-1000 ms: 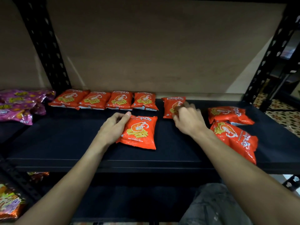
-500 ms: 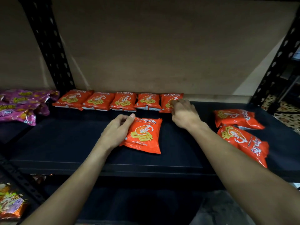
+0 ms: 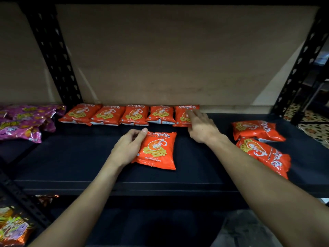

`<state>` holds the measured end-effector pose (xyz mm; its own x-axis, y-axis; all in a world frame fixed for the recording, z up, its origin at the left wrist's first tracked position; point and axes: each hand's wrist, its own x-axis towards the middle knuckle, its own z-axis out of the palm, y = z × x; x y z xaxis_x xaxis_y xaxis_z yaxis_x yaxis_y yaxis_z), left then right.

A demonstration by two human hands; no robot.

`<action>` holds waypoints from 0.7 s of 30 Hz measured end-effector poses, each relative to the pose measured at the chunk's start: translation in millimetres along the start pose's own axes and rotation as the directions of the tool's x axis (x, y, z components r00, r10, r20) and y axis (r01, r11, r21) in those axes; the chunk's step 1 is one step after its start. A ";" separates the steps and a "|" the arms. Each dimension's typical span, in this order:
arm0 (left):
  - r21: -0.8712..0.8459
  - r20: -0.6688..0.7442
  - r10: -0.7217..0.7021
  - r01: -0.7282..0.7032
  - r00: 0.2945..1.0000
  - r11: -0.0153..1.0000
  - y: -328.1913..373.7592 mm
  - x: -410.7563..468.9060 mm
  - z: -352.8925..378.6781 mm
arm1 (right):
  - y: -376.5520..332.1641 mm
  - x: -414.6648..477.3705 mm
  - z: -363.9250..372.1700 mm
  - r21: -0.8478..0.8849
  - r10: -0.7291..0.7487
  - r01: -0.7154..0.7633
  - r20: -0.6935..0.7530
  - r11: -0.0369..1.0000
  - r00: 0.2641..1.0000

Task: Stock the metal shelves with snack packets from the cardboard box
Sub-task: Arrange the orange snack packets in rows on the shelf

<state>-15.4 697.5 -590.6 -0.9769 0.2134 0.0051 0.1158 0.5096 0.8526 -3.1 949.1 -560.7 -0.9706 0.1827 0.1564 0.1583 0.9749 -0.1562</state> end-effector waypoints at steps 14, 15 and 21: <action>0.085 -0.013 0.010 -0.009 1.000 0.996 0.1 0.4 0.3 | 11.5 5.5 -2.3 -0.105 0.004 0.000 0.037 0.994 0.999; 0.084 -0.012 0.011 -0.010 1.000 0.996 0.0 1.3 0.0 | 10.3 4.2 -4.0 -0.085 0.009 -0.004 0.051 0.996 0.999; -0.026 -0.035 0.027 -0.028 0.999 0.999 1.5 -3.6 -0.6 | 9.2 -22.5 -26.8 -0.035 -0.010 0.011 0.034 0.999 0.999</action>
<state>-11.8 697.0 -589.0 -0.9790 0.1982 0.0465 0.1387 0.4817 0.8653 25.1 957.4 -539.5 -0.9777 0.1686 0.1252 0.1537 0.9807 -0.1204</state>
